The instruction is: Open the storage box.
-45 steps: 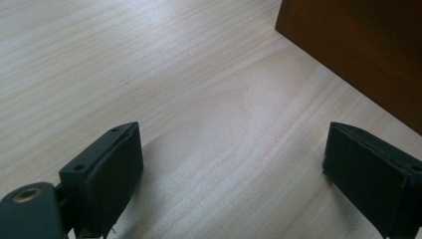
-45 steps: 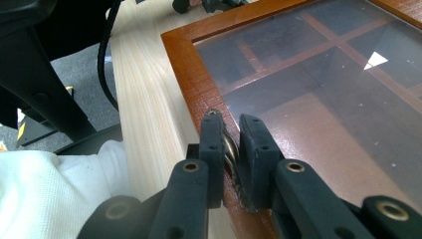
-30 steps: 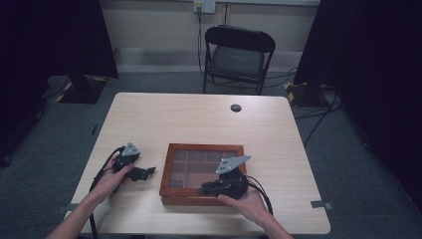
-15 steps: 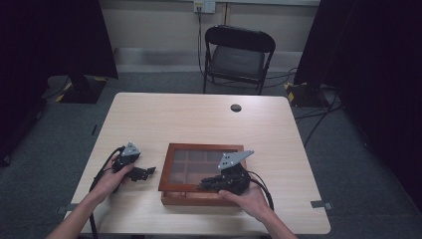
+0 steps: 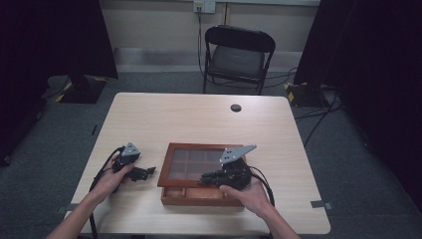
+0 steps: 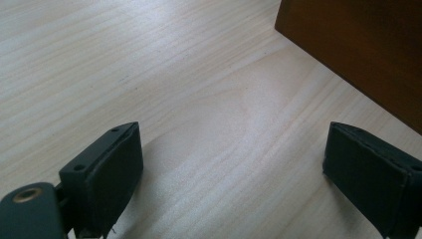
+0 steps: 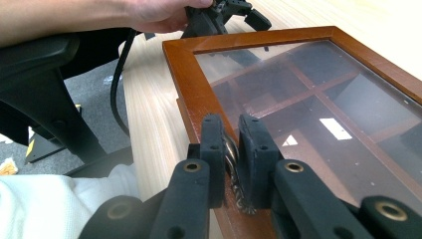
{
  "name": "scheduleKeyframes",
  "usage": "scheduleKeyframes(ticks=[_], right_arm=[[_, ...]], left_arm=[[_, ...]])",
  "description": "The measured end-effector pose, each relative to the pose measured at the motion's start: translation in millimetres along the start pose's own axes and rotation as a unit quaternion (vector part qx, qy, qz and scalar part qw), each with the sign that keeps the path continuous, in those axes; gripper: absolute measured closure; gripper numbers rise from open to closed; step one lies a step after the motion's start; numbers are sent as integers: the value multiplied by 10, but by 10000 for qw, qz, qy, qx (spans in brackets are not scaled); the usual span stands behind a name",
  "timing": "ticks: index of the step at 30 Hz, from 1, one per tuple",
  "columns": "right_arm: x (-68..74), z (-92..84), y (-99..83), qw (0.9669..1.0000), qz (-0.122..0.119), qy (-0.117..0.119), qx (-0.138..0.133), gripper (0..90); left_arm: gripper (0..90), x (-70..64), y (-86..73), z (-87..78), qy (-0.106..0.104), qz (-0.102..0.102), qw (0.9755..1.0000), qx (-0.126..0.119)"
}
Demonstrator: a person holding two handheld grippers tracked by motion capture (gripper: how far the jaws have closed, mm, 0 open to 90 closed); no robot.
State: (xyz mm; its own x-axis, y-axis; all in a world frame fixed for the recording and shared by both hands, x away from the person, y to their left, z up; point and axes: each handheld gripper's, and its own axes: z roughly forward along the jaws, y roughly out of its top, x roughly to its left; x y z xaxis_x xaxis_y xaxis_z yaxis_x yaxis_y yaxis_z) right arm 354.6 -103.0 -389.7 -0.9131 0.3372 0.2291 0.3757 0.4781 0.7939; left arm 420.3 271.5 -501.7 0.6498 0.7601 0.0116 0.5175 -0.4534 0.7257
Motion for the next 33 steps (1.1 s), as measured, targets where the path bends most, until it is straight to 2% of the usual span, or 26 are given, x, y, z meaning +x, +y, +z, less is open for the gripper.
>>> scheduleKeyframes(ticks=[11,25,33], right_arm=[[-24,-46,98,10000,15,14,6,823],[-72,-129,240,9999,55,3,-137,824],[-76,-138,264,9999,23,-7,-134,825]], left_arm=[[83,0,0,0,-1,0,10000,0],[83,-2,0,1,1,-14,10000,-11],[83,-1,0,1,1,-16,10000,-12]])
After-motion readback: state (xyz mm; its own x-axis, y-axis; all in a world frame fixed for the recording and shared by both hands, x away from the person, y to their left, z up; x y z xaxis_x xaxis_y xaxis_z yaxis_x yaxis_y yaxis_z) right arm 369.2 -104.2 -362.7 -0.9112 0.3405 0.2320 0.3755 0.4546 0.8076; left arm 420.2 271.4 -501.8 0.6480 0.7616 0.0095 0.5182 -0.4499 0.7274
